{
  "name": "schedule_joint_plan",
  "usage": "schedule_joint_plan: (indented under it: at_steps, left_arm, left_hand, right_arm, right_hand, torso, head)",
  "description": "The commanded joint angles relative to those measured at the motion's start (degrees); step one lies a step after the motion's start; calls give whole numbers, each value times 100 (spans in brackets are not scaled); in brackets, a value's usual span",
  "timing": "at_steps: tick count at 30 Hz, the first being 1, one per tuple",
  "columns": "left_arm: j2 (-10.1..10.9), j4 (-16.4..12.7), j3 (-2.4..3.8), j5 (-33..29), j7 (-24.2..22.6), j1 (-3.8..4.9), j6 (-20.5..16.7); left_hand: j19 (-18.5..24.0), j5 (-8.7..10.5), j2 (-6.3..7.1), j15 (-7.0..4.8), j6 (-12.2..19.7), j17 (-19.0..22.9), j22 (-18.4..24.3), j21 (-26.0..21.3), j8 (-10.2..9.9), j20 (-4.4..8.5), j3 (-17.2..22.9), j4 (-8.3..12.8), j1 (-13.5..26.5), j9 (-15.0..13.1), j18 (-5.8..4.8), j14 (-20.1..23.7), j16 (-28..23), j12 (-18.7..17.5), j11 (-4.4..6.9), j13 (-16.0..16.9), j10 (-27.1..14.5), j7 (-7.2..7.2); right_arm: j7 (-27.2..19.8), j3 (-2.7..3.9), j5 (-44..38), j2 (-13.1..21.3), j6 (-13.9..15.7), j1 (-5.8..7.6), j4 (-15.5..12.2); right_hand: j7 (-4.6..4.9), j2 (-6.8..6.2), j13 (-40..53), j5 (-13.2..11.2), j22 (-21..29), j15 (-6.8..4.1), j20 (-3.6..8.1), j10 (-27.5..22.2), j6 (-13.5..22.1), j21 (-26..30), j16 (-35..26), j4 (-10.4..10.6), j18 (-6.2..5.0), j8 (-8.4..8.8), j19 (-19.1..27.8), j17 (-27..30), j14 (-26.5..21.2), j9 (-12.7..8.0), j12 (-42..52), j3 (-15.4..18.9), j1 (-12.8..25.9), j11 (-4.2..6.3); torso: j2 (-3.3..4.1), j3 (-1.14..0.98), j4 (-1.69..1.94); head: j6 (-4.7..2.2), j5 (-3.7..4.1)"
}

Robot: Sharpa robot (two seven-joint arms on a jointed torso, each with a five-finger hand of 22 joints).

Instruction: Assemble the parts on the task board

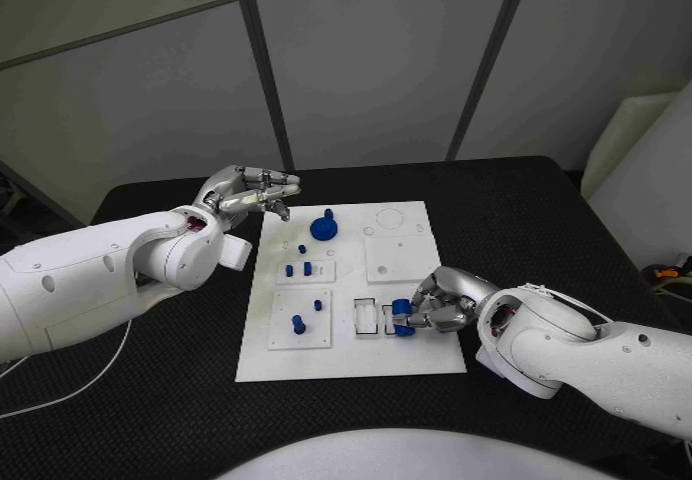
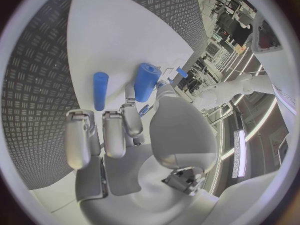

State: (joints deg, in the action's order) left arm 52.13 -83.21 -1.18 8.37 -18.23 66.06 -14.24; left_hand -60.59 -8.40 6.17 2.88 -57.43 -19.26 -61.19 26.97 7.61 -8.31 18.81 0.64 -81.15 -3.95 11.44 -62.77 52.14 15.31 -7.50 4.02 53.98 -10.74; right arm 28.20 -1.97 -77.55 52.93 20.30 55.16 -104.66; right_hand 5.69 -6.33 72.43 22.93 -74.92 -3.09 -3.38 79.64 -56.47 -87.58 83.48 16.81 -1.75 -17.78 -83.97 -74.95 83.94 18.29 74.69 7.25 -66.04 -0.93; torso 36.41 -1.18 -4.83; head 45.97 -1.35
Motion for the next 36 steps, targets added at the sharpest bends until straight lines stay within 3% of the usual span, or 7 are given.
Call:
schedule_joint_plan:
  at_steps: [1,11,23,30,36]
  left_arm:
    - [1,-18,4,-27,-106,7,12]
    - [20,-38,5,-27,-102,7,3]
    - [49,-56,5,-27,-98,7,4]
    - [43,-52,5,-27,-95,7,11]
    - [45,-53,5,-27,-97,7,11]
  left_hand:
    - [-15,9,-31,-2,7,12,11,-36,44,-8,-42,-15,-24,-3,-102,42,-39,50,-4,8,-34,16]
    - [-16,9,-33,-3,7,14,11,-37,45,-8,-42,-13,-27,-3,-102,42,-39,52,-4,8,-37,17]
    - [-16,9,-33,-3,7,14,11,-37,46,-7,-42,-13,-27,-3,-102,43,-39,53,-4,8,-37,17]
    - [-16,9,-33,-3,7,14,11,-37,46,-7,-42,-13,-27,-3,-102,43,-39,53,-4,8,-37,17]
    - [-16,9,-33,-3,7,14,11,-37,46,-7,-42,-13,-27,-3,-102,43,-39,53,-4,8,-37,17]
  right_arm:
    - [114,-26,16,-46,-293,-32,29]
    - [185,-33,-39,-88,-281,-47,41]
    - [81,-33,73,78,561,-51,-163]
    - [-21,-27,314,165,949,-49,-415]
    - [-37,-18,387,191,1070,-44,-566]
  right_hand:
    - [6,28,18,-23,-1326,51,-49,-22,67,-30,22,-14,104,14,-411,-94,355,-5,-26,29,-15,-37]
    - [-2,73,75,0,-1333,51,-54,-13,68,-35,51,-41,106,-49,-415,-154,362,81,-22,53,-326,-32]
    - [-64,381,175,747,-1387,2,-13,43,-26,-97,85,-91,126,-170,-471,-227,371,217,-8,-21,-827,29]
    - [-99,433,203,783,-1419,-18,2,69,-120,-135,99,-58,139,-228,-506,-259,377,264,0,-5,-840,57]
    - [-105,442,183,736,-1422,-27,13,61,-131,-138,107,-25,140,-239,-508,-279,380,288,-35,53,-760,63]
  torso:
    - [-2,3,7]
    - [1,9,-1]
    - [-3,9,-12]
    - [-1,9,2]
    - [0,18,3]
  head:
    - [10,-24]
    - [27,-37]
    - [11,-63]
    - [-10,-51]
    - [-25,-62]
